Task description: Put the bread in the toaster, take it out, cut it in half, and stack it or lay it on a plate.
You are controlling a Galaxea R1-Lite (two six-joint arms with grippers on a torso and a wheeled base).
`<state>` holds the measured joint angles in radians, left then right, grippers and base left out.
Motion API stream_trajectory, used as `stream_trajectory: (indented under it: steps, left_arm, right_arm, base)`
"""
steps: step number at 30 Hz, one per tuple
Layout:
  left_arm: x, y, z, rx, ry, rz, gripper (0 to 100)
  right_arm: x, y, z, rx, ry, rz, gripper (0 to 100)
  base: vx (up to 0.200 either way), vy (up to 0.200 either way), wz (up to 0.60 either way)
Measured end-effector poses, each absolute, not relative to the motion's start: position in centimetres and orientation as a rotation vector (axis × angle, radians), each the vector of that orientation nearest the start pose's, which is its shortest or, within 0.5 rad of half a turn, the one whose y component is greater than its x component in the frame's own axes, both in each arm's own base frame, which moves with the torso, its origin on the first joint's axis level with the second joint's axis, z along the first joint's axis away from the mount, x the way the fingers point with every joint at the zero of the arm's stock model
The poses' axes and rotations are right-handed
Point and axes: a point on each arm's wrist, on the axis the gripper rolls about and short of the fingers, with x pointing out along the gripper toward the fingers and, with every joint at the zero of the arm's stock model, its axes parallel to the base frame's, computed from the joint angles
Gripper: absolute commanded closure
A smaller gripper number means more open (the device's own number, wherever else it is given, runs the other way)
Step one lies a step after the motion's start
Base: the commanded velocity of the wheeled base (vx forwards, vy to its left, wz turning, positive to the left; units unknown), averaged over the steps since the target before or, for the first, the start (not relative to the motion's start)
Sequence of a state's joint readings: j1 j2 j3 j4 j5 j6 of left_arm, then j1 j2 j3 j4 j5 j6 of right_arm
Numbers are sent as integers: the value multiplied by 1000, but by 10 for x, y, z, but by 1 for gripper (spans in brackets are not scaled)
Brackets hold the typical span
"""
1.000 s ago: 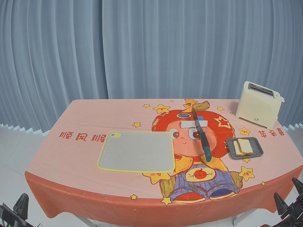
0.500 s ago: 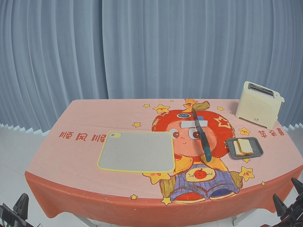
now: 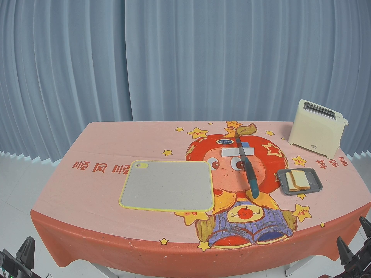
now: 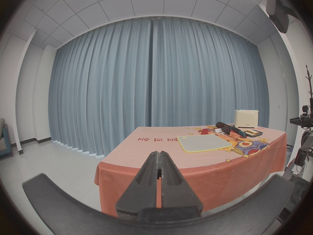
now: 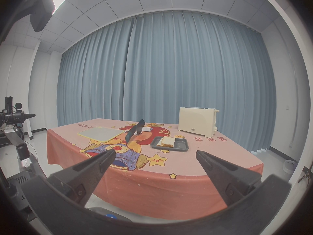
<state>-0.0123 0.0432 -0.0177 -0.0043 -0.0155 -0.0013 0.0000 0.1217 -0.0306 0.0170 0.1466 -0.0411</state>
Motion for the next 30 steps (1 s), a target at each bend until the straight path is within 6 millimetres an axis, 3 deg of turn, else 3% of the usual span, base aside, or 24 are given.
stream_trajectory:
  steps: [30]
  left_arm:
    - [-21, 0, 82, -1, 21, -28, 100]
  right_arm:
    - [-23, 3, 83, -39, 2, 144, 0]
  base:
    - [0, 0, 0]
